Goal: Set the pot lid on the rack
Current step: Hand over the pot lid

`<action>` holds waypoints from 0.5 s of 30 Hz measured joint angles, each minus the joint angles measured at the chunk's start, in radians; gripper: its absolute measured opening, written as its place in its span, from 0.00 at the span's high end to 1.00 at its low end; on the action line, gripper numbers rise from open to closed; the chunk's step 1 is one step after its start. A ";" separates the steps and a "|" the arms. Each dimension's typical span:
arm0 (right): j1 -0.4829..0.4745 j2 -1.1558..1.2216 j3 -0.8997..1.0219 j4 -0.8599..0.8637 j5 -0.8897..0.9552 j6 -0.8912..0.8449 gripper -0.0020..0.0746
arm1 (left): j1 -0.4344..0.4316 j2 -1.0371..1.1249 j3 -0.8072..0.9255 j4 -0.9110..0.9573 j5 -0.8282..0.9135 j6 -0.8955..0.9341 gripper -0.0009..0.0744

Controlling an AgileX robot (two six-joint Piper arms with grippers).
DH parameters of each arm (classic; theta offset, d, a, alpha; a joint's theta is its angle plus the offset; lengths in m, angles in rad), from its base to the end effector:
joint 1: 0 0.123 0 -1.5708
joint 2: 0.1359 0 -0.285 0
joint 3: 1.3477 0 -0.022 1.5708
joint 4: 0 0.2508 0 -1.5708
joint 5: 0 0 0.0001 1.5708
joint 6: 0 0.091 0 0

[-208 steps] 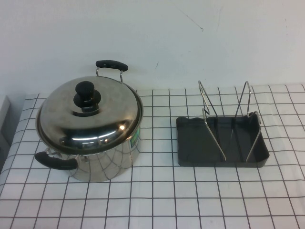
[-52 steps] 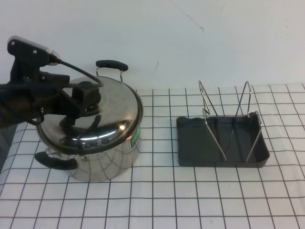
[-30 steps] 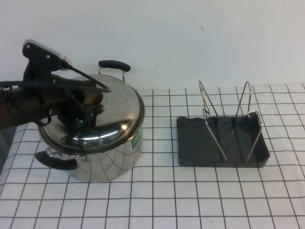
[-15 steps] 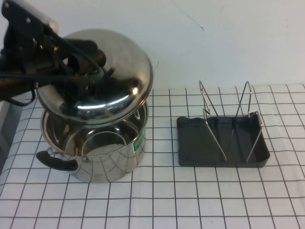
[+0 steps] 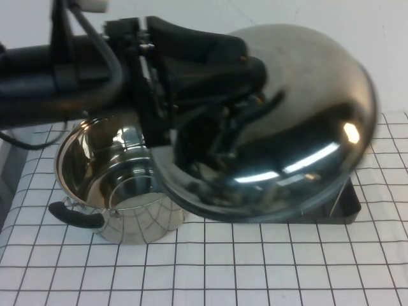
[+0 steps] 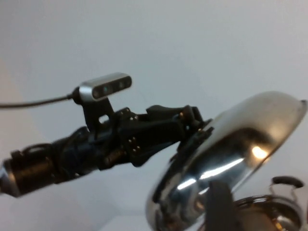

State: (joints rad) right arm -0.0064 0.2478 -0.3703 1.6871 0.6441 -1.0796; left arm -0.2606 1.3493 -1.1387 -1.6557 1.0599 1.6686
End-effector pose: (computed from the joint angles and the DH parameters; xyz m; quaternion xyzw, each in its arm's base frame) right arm 0.0466 0.0541 0.3248 -0.0612 0.6156 0.4140 0.6677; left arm 0.2426 -0.1466 0.3991 0.4147 0.5670 -0.4491 0.5522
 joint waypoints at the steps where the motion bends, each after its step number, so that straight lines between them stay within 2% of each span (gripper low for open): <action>1: 0.000 0.000 -0.003 0.002 0.005 0.050 0.50 | -0.032 0.000 -0.007 0.000 0.000 0.005 0.54; 4: 0.000 0.000 -0.003 0.002 0.001 0.236 0.27 | -0.119 0.000 -0.029 0.002 -0.030 0.020 0.54; 6: 0.000 0.000 -0.003 0.002 -0.001 0.320 0.21 | -0.172 0.000 -0.043 0.002 -0.069 0.026 0.54; 10: 0.000 0.000 -0.003 0.004 -0.001 0.390 0.18 | -0.274 0.000 -0.070 0.004 -0.136 0.027 0.54; 15: 0.000 0.000 -0.003 0.004 -0.004 0.403 0.18 | -0.338 0.000 -0.090 0.001 -0.186 0.028 0.54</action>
State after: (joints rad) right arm -0.0064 0.2478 -0.3730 1.6913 0.6404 -0.6763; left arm -0.5989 1.3493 -1.2292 -1.6542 0.8735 1.6969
